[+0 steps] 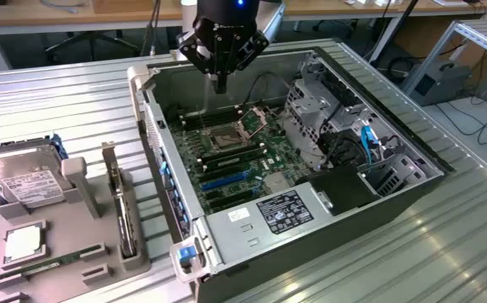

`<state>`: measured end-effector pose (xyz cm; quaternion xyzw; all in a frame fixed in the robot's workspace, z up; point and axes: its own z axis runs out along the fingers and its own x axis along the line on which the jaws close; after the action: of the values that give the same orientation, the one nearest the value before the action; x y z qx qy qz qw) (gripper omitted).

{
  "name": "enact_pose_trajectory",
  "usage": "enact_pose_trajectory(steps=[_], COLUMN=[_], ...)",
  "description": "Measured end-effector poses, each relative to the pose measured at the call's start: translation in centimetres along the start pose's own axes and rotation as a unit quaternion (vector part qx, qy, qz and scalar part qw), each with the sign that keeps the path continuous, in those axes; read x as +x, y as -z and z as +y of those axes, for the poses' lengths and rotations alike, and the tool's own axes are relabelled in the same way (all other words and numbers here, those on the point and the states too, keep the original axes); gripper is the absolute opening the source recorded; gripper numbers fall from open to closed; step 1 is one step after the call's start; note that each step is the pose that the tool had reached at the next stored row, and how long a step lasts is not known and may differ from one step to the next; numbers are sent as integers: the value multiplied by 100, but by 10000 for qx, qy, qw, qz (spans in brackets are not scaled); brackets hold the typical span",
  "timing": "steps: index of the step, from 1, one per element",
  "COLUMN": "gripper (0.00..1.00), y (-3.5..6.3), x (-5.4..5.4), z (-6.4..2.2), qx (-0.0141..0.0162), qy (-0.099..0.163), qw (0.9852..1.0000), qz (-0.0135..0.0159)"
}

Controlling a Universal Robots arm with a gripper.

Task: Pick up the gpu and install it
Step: 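Reach for the gpu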

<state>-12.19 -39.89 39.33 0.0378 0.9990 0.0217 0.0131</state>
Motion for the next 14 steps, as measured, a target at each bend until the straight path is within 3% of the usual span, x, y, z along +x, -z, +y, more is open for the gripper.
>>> enact_pose_trajectory(steps=[14], gripper=[11], y=[0], x=[29], z=[-3], qx=[0], qy=[-1], qw=[10000], qz=[0])
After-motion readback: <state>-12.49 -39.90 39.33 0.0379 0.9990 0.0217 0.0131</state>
